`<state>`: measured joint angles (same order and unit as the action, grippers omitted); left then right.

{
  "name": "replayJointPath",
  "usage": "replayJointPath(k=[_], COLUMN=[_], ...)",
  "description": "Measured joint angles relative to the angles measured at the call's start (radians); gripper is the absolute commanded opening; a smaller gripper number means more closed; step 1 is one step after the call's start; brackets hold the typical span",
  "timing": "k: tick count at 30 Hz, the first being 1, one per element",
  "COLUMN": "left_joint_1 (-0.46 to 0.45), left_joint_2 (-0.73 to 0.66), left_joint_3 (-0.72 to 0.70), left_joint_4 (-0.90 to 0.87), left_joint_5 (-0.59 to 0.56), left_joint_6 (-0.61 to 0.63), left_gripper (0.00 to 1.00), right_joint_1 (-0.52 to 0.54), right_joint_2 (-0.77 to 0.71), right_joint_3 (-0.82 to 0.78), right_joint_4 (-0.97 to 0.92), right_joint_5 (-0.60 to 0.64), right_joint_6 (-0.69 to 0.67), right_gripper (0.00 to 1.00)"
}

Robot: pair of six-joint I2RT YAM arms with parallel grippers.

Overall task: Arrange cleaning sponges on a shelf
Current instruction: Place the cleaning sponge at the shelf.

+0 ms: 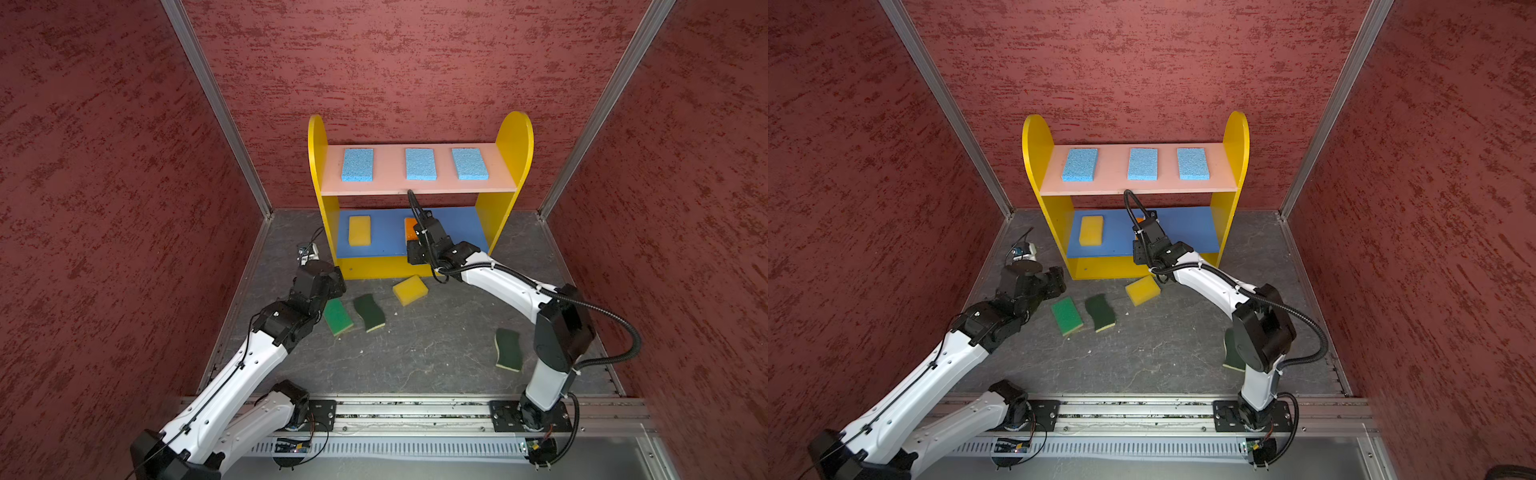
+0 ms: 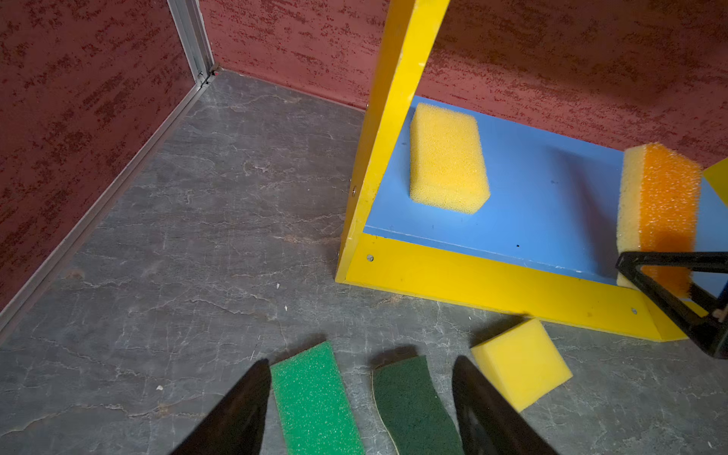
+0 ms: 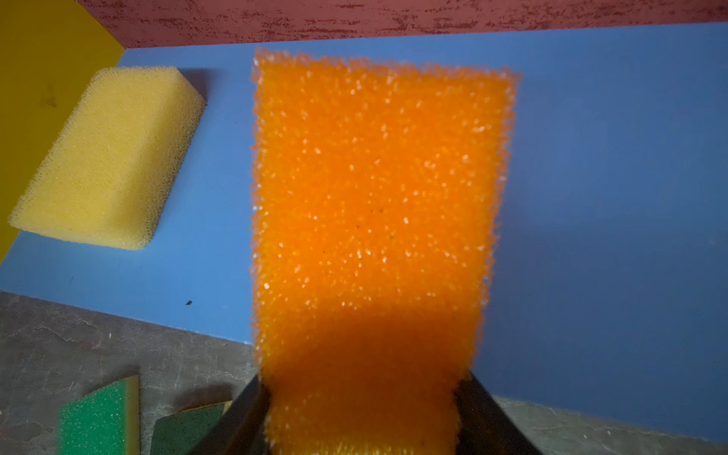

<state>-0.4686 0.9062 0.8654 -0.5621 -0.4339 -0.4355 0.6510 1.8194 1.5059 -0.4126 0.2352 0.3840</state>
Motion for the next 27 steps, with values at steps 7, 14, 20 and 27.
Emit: replayJointPath(k=[7,14,20,27], left_joint_1=[0.02,0.028,0.035,0.038], left_joint_2=[0.004,0.017,0.026,0.046], left_joint_3=[0.0,0.0,0.0,0.001], left_joint_4=[0.012,0.026,0.032,0.04], left_joint_5=[0.011,0.018,0.025,0.037], left_joint_6=[0.006,0.007,0.007,0.007], left_gripper=[0.73,0.73,0.73,0.73], right_joint_1=[-0.009,-0.019,-0.021,-0.028], right_joint_2=[0.043,0.094,0.118,0.145], right_joint_3=[0.051,0.104,0.121,0.146], right_joint_4=[0.011,0.025,0.028,0.018], right_joint_5=[-0.003,-0.003,-0.003,0.002], right_joint_6=[-0.011,-0.017,-0.018,-0.012], right_gripper=[0.61,0.62,0.62,0.63])
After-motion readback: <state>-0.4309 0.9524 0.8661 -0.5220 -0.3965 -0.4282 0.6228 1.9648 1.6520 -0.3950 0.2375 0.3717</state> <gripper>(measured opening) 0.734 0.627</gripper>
